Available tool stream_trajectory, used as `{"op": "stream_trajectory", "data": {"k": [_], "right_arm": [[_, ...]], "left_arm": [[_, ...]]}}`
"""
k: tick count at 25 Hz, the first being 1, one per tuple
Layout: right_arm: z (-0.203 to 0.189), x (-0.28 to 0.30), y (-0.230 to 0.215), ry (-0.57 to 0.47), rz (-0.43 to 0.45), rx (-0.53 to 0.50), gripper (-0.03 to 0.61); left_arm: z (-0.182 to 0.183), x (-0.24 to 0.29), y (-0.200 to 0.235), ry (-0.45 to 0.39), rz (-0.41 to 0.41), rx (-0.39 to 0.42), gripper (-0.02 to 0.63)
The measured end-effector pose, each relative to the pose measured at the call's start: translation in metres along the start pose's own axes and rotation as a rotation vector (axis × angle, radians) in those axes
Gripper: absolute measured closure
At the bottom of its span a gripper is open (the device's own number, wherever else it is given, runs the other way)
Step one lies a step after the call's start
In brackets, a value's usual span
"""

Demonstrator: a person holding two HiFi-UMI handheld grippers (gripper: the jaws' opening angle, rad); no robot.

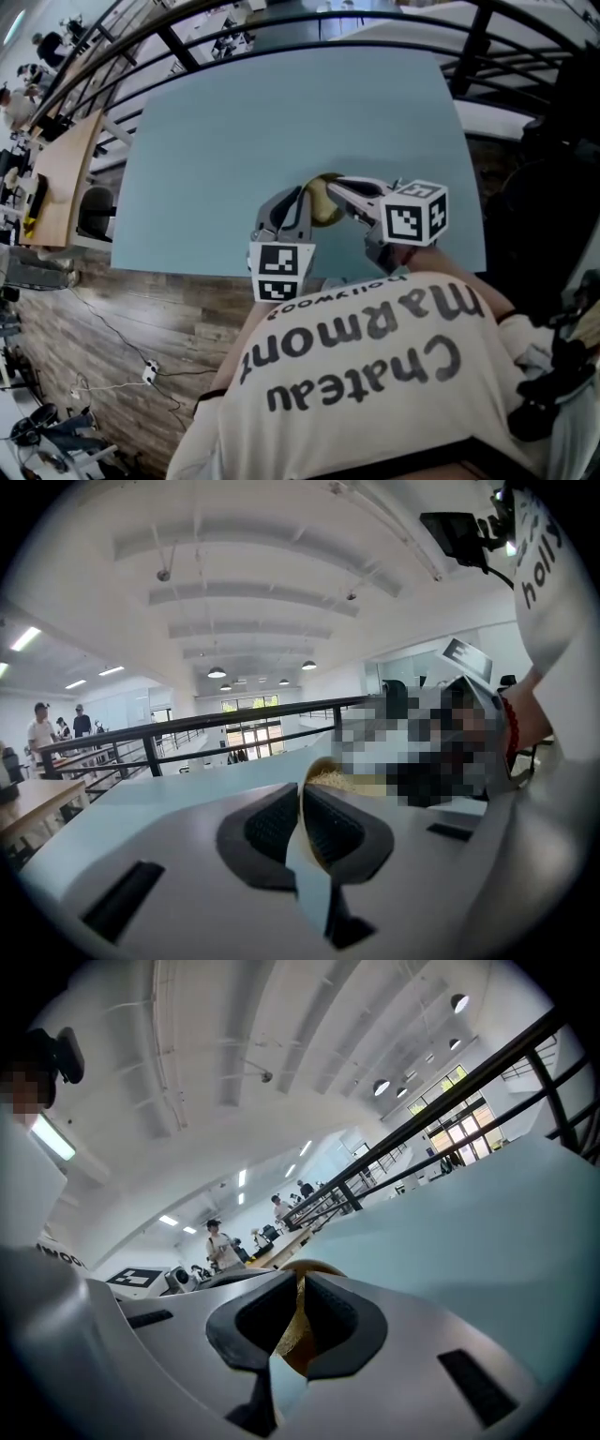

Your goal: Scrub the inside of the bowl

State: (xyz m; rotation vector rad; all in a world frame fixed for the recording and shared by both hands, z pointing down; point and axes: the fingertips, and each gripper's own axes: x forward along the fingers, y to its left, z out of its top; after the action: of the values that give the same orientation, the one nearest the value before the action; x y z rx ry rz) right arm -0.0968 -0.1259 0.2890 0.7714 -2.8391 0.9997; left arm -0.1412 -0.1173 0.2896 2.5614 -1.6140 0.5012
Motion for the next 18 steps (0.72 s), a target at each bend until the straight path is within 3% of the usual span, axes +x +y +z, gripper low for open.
{"op": "stream_trajectory", "data": {"k": [6,18], "right_arm": [[0.000,-0.010,-0.026,0.009,-0.111,-0.010,0.529],[0.004,-0.015,-0.042,0.025,-0.181,-0.045,0.529]], "left_arm": [[0.003,0.004,-0.006,-0.007,-0.001,0.012,0.592],[0.010,0.011,0.004,-0.023,0.038,0.020,0.592]]}}
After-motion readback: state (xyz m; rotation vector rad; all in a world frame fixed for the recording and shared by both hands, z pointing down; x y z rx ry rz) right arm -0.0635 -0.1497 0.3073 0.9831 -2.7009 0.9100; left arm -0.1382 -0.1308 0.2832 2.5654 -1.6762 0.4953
